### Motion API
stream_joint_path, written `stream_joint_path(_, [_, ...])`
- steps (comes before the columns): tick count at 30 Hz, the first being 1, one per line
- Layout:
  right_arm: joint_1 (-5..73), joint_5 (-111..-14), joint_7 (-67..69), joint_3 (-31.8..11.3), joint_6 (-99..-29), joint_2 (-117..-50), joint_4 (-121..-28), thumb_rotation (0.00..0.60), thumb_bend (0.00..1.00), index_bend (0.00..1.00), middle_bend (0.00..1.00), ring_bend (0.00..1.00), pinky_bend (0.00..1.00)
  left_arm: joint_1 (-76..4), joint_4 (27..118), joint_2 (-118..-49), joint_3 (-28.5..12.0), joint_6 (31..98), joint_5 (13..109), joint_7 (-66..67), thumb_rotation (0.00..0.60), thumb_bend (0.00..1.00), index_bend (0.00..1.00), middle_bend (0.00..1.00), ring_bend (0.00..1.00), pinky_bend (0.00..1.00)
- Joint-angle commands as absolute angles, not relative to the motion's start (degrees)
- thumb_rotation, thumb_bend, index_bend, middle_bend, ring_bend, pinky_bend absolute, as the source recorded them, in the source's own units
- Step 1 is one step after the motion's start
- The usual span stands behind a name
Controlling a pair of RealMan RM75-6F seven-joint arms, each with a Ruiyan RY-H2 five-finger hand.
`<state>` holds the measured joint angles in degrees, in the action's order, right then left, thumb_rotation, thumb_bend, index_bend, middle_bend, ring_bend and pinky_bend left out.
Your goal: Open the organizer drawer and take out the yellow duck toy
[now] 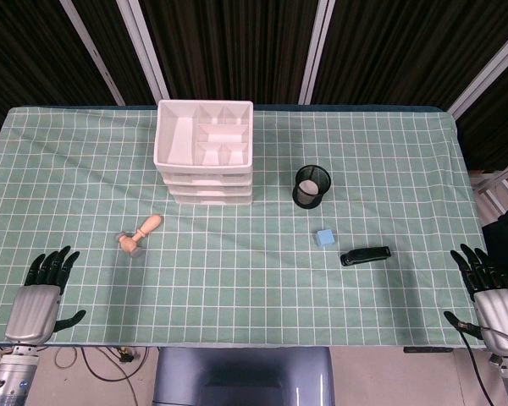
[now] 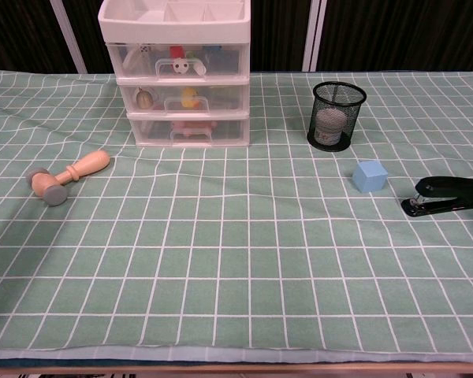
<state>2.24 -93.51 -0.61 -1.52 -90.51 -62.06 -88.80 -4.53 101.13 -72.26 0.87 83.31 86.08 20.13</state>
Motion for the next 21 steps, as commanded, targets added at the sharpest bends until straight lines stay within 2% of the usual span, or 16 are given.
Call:
stream_joint_path(1, [2.2, -93.5, -0.6, -1.5, -90.5, -62.1, -88.8, 0.6, 0.03, 0.0, 0.0, 0.0, 0.23, -4.5, 101.1, -72.2, 0.9, 83.3, 86.1, 20.1, 0.6, 0.01, 0.0, 0.0, 0.0, 0.0])
stream_joint_path(18, [2.3, -93.5, -0.7, -1.5, -90.4, -62.2, -88.7, 0.6, 0.03, 0.0, 0.0, 0.0, 0.23, -4.5, 101.3, -72.2, 0.8, 83.3, 86.0, 19.8, 0.6, 0.01, 0.0, 0.0, 0.0, 0.0])
stream_joint_path(20, [2.3, -93.3, -0.6, -1.6, -90.4, -62.3, -88.7, 0.6, 0.03, 0.0, 0.0, 0.0, 0.23, -4.7, 101.4, -72.4, 0.6, 83.2, 85.8, 19.8, 0.6, 0.02, 0.0, 0.0, 0.0, 0.04])
stream_joint_path(21, [2.3, -93.1, -0.6, -1.7, -90.4, -62.3, -88.8, 0.6, 0.03, 0.0, 0.0, 0.0, 0.23, -4.8, 101.5, -72.5, 0.4, 83.1, 85.7, 19.7, 0.6, 0.04, 0.0, 0.02, 0.03, 0.11])
